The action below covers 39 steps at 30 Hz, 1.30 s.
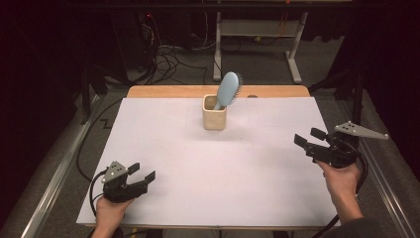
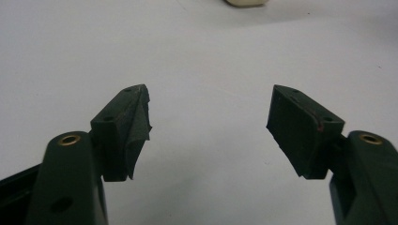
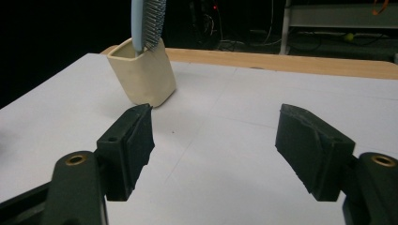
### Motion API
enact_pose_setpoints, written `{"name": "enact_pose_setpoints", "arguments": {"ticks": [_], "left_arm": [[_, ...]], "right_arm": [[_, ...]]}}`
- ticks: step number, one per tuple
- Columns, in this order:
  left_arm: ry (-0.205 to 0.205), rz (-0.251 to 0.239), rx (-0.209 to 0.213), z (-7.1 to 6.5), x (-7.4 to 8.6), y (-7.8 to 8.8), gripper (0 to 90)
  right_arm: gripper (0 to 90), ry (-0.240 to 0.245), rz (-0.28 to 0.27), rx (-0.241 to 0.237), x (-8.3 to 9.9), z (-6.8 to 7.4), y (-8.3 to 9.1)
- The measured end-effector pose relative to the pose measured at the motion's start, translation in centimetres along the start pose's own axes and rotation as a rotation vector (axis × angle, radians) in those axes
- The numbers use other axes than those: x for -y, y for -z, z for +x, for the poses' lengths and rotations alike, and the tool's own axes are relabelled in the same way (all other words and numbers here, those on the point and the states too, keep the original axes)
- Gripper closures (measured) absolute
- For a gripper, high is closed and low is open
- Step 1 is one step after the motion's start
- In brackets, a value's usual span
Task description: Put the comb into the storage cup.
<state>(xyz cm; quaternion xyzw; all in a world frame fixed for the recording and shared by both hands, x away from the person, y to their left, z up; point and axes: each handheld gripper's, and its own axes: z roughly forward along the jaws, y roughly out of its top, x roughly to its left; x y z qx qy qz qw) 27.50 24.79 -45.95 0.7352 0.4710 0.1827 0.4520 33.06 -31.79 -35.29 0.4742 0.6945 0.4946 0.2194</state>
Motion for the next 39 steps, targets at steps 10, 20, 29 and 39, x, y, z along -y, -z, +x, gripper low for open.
{"name": "enact_pose_setpoints", "arguments": {"ticks": [10,20,29,39], "left_arm": [[0.000,0.001,-0.001,0.0,0.0,0.0,30.9],[0.001,0.001,0.000,0.0,0.0,0.0,30.8],[0.000,0.002,-0.001,0.0,0.0,0.0,30.8],[0.001,0.001,-0.001,0.0,0.0,0.0,30.8]], "right_arm": [[28.2,-0.013,-0.011,0.000,0.8,-0.1,0.6],[28.2,-0.004,-0.018,-0.001,1.5,0.2,1.1],[28.2,0.011,-0.017,-0.014,2.2,0.9,1.2],[28.2,0.017,-0.019,-0.026,2.7,1.4,1.2]]}}
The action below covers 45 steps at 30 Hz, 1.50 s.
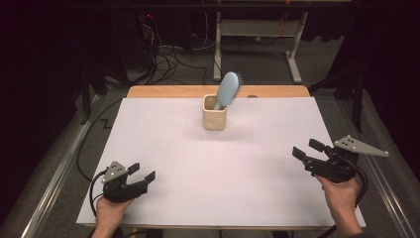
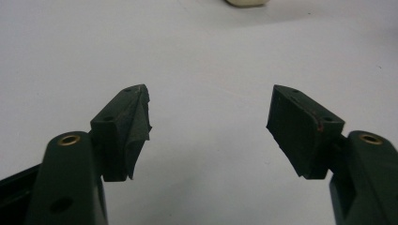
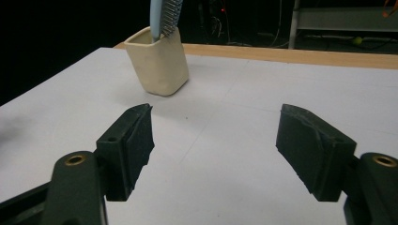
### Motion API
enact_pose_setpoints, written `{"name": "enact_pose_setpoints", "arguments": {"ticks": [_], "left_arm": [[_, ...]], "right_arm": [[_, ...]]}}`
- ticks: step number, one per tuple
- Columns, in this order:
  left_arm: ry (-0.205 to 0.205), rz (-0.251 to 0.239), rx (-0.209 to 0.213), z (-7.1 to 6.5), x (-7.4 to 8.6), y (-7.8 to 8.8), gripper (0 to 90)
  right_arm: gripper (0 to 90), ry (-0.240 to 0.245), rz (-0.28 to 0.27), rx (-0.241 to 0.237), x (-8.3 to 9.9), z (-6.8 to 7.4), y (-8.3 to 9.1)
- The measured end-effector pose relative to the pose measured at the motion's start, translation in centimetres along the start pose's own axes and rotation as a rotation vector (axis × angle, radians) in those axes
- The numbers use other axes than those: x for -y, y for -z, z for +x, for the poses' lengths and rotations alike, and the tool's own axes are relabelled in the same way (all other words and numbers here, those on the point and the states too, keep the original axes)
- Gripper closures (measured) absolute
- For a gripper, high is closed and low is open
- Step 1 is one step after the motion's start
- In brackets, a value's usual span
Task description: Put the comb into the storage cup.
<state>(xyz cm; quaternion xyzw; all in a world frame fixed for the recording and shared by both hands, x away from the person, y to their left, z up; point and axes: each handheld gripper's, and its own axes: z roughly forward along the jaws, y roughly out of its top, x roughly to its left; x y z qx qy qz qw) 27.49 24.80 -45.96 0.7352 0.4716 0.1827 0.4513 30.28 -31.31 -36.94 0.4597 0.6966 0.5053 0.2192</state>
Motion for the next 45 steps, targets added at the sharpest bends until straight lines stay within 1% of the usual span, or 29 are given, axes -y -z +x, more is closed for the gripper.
{"name": "enact_pose_setpoints", "arguments": {"ticks": [16,31,39,45], "left_arm": [[0.000,0.000,-0.001,0.0,0.0,0.0,30.8],[0.001,0.003,0.001,0.0,0.0,0.0,30.8],[0.003,0.003,-0.003,0.0,0.0,-0.1,30.8],[0.008,0.002,-0.001,0.0,0.1,-0.1,30.8]], "right_arm": [[28.3,-0.010,0.004,-0.011,1.4,0.2,0.3],[28.3,-0.015,0.002,-0.020,2.3,0.4,0.7],[28.1,-0.015,0.014,-0.016,3.0,0.4,0.6],[28.0,-0.016,0.012,-0.016,3.3,0.5,0.6]]}}
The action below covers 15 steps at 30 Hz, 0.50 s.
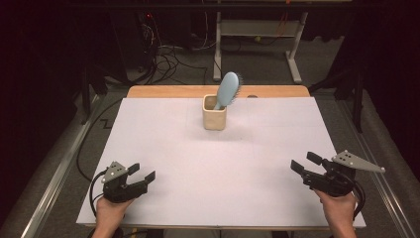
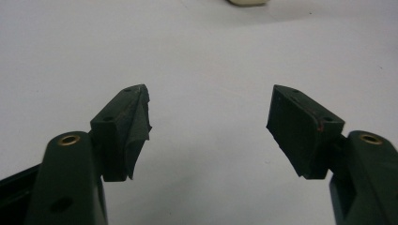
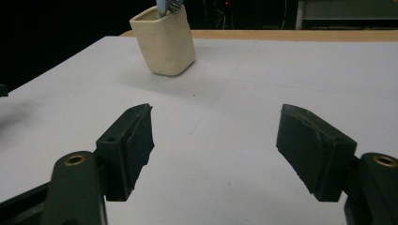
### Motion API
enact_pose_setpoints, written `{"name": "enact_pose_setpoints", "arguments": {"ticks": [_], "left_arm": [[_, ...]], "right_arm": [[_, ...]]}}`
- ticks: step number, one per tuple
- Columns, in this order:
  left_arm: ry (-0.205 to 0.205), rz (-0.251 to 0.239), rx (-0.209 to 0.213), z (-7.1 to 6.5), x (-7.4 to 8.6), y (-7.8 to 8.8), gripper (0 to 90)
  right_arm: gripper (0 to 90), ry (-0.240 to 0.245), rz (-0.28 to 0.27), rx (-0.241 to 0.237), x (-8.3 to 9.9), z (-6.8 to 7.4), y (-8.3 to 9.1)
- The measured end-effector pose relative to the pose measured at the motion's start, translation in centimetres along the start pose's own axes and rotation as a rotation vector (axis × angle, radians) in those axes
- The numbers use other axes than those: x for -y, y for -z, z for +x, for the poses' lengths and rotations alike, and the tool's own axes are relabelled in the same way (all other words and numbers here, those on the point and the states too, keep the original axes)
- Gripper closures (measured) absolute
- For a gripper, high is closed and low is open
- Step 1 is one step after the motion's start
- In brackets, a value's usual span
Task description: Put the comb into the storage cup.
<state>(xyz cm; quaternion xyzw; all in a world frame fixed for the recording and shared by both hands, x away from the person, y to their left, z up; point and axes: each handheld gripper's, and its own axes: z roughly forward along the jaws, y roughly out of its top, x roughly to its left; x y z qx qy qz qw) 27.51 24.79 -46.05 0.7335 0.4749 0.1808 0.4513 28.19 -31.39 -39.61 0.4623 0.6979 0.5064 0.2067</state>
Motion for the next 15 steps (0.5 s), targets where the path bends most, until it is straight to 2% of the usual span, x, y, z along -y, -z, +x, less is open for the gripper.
{"name": "enact_pose_setpoints", "arguments": {"ticks": [10,15], "left_arm": [[0.002,0.000,0.005,0.02,0.00,0.03,30.8],[0.006,-0.011,0.012,0.14,0.01,0.20,30.8]], "right_arm": [[28.0,0.003,-0.007,0.006,0.47,0.36,0.40],[27.6,0.013,0.004,0.026,0.76,0.29,0.66]]}}
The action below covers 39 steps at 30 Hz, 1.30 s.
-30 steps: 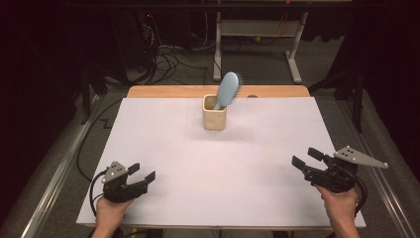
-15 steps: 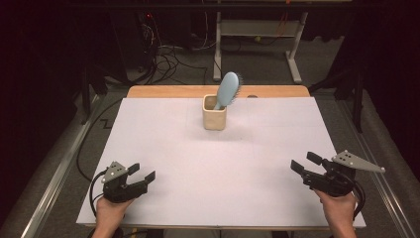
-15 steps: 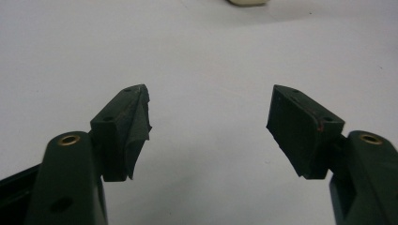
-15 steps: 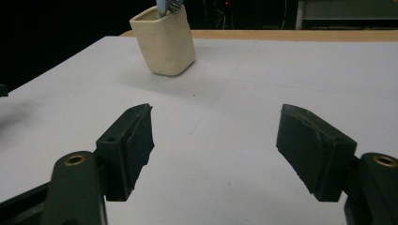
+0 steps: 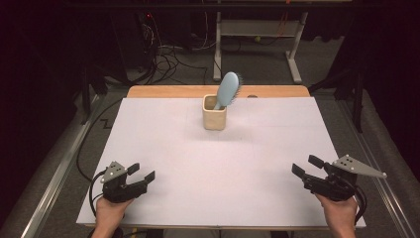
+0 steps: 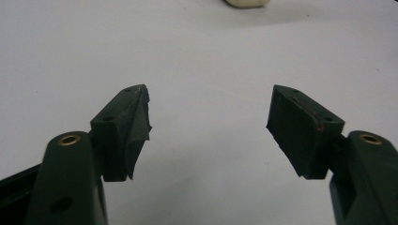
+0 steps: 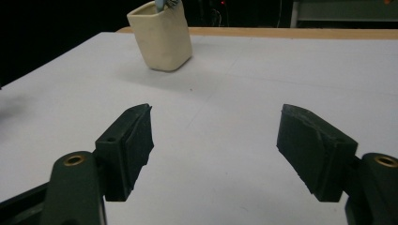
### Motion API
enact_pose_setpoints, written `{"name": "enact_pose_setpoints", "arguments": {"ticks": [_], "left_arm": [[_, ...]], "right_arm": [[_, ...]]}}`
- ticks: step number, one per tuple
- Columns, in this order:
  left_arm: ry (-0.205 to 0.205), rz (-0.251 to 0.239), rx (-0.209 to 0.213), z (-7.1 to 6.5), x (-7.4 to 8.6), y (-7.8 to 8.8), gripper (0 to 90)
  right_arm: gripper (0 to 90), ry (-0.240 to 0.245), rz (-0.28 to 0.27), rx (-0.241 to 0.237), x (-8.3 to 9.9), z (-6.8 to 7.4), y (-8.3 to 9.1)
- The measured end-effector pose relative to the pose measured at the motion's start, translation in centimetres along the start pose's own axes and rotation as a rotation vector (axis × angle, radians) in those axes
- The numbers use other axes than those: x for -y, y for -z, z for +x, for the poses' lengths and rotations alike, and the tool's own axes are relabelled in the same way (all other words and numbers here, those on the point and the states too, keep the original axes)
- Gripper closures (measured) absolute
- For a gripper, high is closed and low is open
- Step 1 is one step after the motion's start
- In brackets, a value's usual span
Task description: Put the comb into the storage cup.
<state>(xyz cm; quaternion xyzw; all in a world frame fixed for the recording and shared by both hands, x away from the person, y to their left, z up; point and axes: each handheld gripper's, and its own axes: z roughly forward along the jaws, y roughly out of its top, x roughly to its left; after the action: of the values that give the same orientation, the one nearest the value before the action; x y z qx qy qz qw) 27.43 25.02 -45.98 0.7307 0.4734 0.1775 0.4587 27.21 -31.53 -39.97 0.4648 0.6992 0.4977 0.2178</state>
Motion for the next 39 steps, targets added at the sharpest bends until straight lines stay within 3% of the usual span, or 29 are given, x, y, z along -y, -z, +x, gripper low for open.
{"name": "enact_pose_setpoints", "arguments": {"ticks": [13,39], "left_arm": [[0.000,0.002,0.006,0.0,0.0,0.0,30.8],[0.012,-0.003,-0.016,0.3,0.0,0.0,30.7]], "right_arm": [[26.9,-0.027,-0.001,0.010,1.6,-0.2,-0.3],[27.0,-0.023,-0.015,0.012,3.4,-0.6,-0.7]]}}
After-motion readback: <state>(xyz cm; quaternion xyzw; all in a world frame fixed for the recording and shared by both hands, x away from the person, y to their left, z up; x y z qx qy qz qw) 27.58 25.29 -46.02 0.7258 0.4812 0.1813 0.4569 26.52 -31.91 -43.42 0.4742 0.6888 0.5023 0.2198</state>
